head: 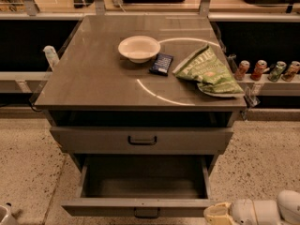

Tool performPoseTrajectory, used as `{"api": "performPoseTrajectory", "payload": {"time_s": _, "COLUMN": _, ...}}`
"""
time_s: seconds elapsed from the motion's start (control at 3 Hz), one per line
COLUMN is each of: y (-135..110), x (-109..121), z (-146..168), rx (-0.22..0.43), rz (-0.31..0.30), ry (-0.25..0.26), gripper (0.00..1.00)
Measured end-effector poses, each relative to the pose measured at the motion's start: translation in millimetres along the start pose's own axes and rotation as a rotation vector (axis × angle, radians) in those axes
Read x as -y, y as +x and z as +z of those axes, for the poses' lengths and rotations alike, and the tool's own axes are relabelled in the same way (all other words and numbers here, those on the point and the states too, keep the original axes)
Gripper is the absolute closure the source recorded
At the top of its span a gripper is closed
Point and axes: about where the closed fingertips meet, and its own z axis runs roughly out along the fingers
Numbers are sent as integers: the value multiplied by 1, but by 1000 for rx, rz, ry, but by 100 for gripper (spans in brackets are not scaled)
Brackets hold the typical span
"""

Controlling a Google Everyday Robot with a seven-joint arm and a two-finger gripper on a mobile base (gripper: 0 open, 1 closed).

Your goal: Close middle drawer

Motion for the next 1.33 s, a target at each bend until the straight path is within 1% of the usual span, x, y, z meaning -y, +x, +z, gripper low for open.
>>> {"api": "performPoseTrajectory", "payload": {"time_s": 0.33, "y": 0, "x": 0, "z": 0, "rx": -1, "rz": 1, "ry": 0, "gripper": 100}}
{"api": "performPoseTrajectory", "payload": {"time_s": 0.67, "y": 12, "x": 11, "z": 5, "rx": 20, "rz": 39, "ry": 14, "gripper": 100}}
{"api": "performPoseTrajectory", "payload": {"time_s": 1.0, "y": 26, "x": 25, "z": 7, "rx": 30, "rz": 79, "ry": 42, "gripper": 100}}
{"api": "performPoseTrajectory", "payload": {"time_s": 1.33, "y": 31, "x": 36, "z": 7, "rx": 23, "rz": 78, "ry": 83, "gripper": 100}}
